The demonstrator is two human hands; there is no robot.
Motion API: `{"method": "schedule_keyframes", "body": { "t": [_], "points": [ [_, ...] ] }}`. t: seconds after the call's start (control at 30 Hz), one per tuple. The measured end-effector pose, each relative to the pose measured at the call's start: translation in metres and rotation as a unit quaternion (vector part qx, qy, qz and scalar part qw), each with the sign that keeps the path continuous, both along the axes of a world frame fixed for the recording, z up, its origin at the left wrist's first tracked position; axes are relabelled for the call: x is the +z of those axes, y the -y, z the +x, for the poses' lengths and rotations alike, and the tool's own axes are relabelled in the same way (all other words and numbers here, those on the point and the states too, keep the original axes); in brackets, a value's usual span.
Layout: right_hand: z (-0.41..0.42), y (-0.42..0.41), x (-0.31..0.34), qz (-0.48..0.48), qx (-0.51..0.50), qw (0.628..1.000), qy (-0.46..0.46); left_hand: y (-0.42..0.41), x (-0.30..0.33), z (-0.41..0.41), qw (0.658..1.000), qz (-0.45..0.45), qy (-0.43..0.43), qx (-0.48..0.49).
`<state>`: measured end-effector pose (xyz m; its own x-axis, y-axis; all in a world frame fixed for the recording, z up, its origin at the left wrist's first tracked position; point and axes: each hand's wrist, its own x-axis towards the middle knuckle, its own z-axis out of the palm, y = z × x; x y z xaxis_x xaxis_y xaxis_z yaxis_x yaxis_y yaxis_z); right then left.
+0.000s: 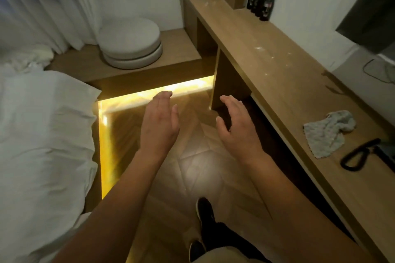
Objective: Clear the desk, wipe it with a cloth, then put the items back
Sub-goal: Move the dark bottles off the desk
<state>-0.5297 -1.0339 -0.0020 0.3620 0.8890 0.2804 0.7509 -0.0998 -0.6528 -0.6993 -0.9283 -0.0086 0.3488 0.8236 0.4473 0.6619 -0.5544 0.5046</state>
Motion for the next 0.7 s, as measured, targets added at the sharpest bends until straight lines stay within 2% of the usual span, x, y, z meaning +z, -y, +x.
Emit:
{"method": "schedule_keyframes", "body": {
  "t": [0.3,0.5,0.7],
  "points": [
    [0.036,-0.152,-0.014,0.026,0.019,0.999,-0.005,-0.140,-0.003,0.031,1.000,-0.008,-0.017,0.011],
    [0.063,-0.258,0.000,0.017,0.017,0.999,-0.033,-0.242,0.017,0.060,0.999,-0.004,-0.040,0.020],
    [0.083,-0.330,0.006,-0.001,0.017,0.999,-0.039,-0.319,0.021,0.083,0.999,-0.005,-0.032,0.024]
  ]
}}
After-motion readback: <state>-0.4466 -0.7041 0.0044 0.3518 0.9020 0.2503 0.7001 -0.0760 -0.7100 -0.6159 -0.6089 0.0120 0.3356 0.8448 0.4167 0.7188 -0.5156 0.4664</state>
